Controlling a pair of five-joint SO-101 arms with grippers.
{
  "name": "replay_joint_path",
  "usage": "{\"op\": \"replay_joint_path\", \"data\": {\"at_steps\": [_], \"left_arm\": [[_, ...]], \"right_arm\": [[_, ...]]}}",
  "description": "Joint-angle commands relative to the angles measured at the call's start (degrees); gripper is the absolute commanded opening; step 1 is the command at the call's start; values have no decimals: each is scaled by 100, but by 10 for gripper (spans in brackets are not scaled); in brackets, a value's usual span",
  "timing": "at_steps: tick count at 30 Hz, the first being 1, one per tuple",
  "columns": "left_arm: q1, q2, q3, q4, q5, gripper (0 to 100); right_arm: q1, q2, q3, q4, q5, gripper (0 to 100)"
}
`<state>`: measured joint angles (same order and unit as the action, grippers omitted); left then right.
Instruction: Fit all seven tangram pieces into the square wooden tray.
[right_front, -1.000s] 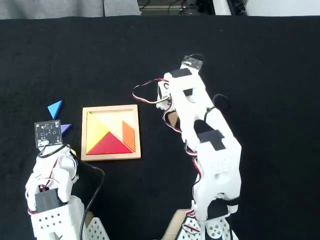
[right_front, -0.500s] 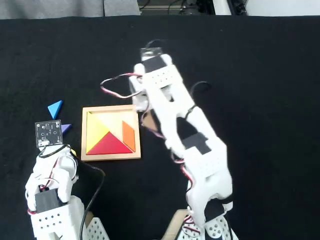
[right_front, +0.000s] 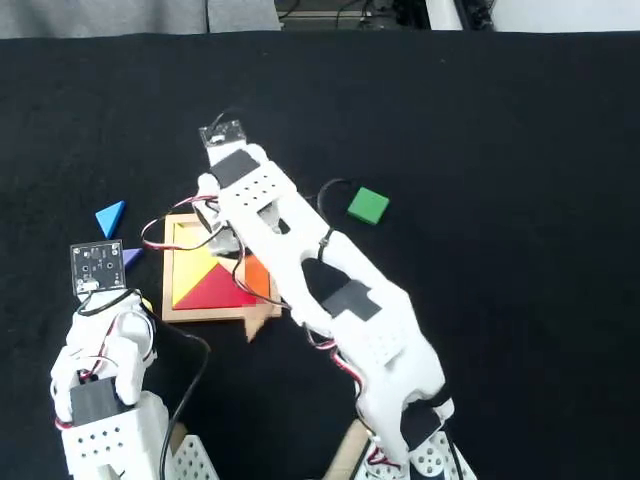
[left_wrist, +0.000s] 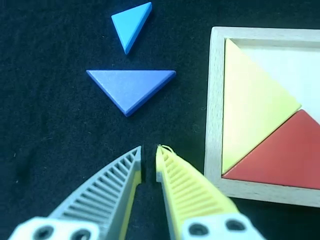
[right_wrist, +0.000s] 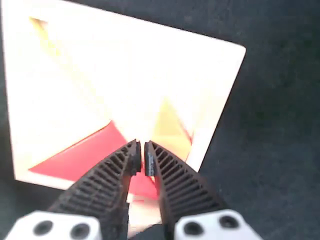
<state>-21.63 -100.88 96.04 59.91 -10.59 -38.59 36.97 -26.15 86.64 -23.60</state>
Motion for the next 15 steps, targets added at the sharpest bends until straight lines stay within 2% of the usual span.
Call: {"op": "replay_joint_path", "data": {"at_steps": [1,5,8,11,15], "left_arm": [[40,-26,-22,-70,-26,66],[48,-26,-22,-70,-26,66],[40,-26,-22,-70,-26,66],[31,-26,-22,-70,-26,66],[22,-26,-22,-62,-26,66]], "right_arm": [[484,-356,-866,659,88,11],[633,-1200,-1024,1284,1090,11],[615,-2237,-374,1275,1609,11],[501,-3354,892,914,2321,11],[431,-4136,3319,316,3763,11]]}}
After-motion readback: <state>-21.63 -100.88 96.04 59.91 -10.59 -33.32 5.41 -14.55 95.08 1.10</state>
